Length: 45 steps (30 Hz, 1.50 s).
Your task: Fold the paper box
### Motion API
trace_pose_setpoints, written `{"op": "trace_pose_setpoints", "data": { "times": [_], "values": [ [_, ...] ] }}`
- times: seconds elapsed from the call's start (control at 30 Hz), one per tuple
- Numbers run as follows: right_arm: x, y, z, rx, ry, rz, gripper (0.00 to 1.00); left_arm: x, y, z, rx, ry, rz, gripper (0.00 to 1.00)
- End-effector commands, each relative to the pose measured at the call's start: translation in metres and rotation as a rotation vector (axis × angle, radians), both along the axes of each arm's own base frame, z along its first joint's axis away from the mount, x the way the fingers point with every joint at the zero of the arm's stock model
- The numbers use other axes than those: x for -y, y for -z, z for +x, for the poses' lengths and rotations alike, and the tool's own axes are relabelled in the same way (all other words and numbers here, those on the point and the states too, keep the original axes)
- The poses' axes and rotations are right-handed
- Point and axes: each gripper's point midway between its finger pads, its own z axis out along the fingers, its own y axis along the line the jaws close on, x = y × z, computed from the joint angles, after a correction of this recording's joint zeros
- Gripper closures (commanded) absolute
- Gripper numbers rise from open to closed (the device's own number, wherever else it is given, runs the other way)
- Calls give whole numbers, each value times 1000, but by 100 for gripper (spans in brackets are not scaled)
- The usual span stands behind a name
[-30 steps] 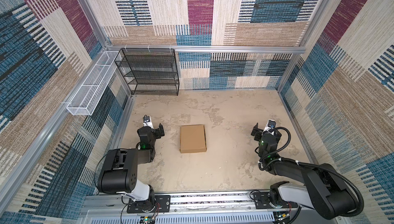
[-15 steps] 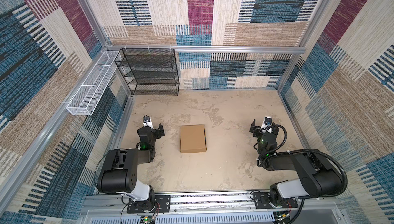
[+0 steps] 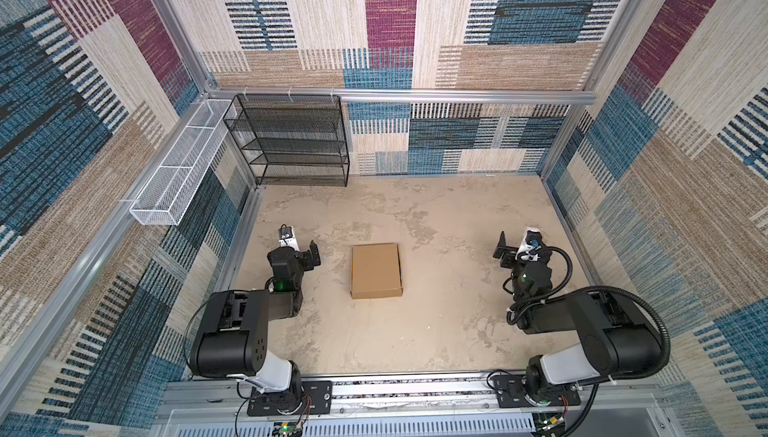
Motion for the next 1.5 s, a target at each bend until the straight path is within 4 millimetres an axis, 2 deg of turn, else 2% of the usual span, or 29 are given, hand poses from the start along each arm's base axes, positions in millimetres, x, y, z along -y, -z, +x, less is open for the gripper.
{"op": "trace_pose_setpoints", "data": {
  "times": [0.0, 0.1, 0.13, 0.33, 1.47],
  "values": [
    [-12, -4, 4, 24, -93, 31, 0, 1, -2, 2, 2, 14, 20, 1],
    [-22, -2, 2, 52, -166, 5, 0, 1, -2, 2, 2, 15, 20, 1],
    [-22, 5, 4, 3, -168, 14, 0, 1, -2, 2, 1, 15, 20, 1],
    [-20, 8, 12, -17, -181, 31, 0, 1, -2, 2, 1, 16, 20, 1],
    [-19, 6, 10, -5, -179, 28, 0, 1, -2, 2, 2, 14, 20, 1]
  ]
}}
